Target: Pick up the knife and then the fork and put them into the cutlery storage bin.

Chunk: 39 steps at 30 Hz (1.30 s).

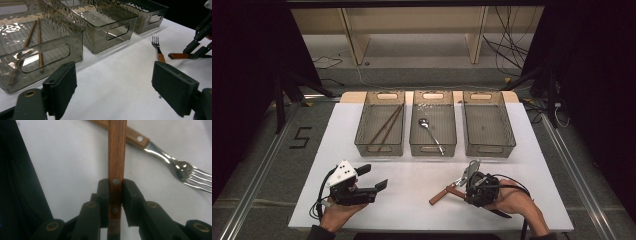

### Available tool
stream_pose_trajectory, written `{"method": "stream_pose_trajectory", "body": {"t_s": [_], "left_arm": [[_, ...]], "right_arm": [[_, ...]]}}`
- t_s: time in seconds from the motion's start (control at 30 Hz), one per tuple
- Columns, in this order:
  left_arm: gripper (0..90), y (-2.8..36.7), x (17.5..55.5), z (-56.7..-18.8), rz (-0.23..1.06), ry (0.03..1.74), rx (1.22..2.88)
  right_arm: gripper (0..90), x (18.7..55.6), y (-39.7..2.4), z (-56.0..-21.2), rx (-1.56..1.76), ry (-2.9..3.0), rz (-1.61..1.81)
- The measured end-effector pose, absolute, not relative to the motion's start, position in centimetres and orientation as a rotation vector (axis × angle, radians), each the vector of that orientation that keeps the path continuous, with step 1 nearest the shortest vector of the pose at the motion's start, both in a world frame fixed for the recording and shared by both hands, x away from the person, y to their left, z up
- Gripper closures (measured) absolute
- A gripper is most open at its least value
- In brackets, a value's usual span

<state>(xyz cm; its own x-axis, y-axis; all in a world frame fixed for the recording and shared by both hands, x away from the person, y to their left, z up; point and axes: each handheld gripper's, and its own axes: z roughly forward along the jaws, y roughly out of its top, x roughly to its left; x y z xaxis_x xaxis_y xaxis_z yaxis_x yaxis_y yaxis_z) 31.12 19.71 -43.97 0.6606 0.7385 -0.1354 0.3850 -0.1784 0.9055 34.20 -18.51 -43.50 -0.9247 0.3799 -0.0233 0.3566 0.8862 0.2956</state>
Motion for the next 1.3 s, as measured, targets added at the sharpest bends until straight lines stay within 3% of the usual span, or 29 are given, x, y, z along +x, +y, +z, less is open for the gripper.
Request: {"method": "stream_pose_trajectory", "body": {"t_s": [0.87,1.3], "left_arm": [[19.6,19.7,31.2,-43.9,0.409,0.9,1.794],[19.6,19.8,31.2,-43.9,0.413,0.897,1.791]], "right_arm": [[76.9,39.2,-24.7,-34.9,1.132,2.41,1.19],[76.9,43.5,-25.7,-31.7,1.291,2.212,1.309]]}}
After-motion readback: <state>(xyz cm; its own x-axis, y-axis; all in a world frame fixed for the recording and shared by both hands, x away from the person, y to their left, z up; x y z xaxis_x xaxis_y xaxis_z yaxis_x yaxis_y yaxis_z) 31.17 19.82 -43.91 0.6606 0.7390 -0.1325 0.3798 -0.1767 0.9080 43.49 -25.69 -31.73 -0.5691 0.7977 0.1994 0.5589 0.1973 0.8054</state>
